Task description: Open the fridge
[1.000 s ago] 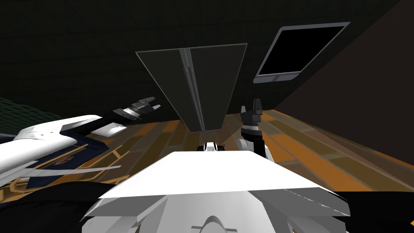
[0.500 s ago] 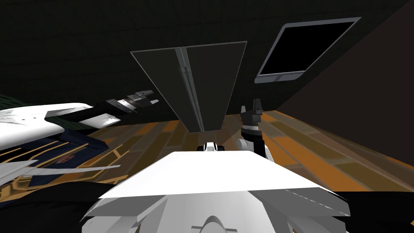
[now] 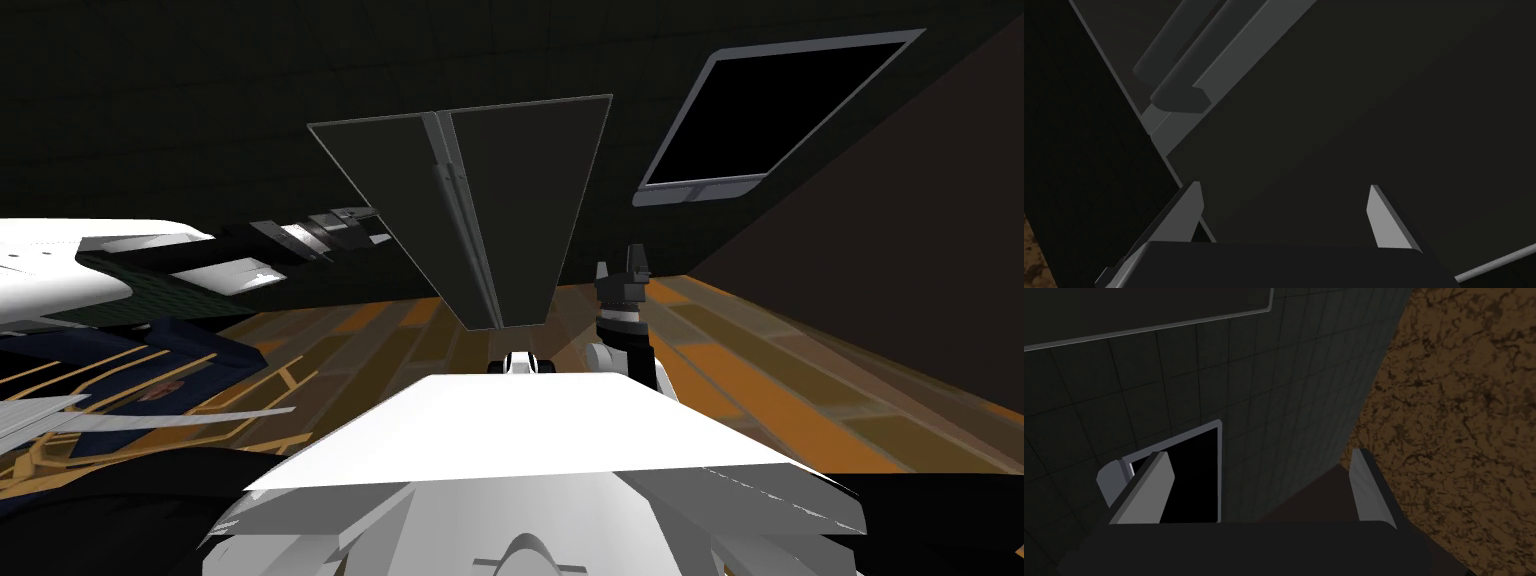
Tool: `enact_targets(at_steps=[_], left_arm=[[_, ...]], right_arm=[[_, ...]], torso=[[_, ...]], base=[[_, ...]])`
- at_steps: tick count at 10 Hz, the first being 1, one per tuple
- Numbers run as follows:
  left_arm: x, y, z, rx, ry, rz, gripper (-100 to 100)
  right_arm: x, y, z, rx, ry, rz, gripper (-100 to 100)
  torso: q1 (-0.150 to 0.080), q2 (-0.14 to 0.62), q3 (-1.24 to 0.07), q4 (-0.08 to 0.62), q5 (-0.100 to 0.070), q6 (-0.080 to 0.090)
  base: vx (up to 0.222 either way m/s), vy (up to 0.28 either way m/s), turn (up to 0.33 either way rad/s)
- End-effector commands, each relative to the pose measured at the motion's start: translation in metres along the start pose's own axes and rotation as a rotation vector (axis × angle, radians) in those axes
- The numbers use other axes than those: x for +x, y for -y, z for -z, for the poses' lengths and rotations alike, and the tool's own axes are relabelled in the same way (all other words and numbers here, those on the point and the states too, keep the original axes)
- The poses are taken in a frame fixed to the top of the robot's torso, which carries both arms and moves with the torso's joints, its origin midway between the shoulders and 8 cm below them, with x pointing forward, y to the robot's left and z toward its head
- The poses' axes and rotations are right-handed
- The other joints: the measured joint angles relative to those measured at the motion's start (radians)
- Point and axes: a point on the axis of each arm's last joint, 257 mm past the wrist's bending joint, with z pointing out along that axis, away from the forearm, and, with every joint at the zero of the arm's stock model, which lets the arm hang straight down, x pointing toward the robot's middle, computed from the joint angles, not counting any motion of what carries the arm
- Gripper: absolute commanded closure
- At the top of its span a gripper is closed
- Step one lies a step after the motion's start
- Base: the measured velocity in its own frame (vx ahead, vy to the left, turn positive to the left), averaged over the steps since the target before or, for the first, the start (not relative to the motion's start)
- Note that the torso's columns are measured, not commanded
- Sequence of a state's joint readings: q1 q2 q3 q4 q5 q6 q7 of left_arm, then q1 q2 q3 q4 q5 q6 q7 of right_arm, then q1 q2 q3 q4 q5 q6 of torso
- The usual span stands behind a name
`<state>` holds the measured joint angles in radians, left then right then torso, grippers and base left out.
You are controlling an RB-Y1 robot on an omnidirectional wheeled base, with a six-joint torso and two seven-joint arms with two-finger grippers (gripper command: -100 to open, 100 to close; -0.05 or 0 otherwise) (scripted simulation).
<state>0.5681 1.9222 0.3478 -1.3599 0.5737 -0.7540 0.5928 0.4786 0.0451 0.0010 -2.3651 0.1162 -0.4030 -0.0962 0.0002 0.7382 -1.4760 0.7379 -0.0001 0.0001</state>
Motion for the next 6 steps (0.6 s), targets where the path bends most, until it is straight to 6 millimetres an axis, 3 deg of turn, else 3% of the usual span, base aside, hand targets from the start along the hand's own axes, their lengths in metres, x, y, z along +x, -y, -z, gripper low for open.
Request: enact_targets(at_steps=[1, 6], left_arm=[[-0.009, 0.014, -0.014, -0.004, -0.015, -0.015, -100], [-0.027, 0.047, -0.042, -0.010, -0.037, -0.039, -100]], right_arm=[[0.000, 0.000, 0.000, 0.000, 0.000, 0.000, 0], [0.000, 0.000, 0.000, 0.000, 0.000, 0.000, 0]], torso=[[0.002, 0.002, 0.001, 0.001, 0.001, 0.000], [-0.001, -0.001, 0.000, 0.000, 0.000, 0.000]], base=[[0.034, -0.044, 0.025], [0.052, -0.080, 0.034]])
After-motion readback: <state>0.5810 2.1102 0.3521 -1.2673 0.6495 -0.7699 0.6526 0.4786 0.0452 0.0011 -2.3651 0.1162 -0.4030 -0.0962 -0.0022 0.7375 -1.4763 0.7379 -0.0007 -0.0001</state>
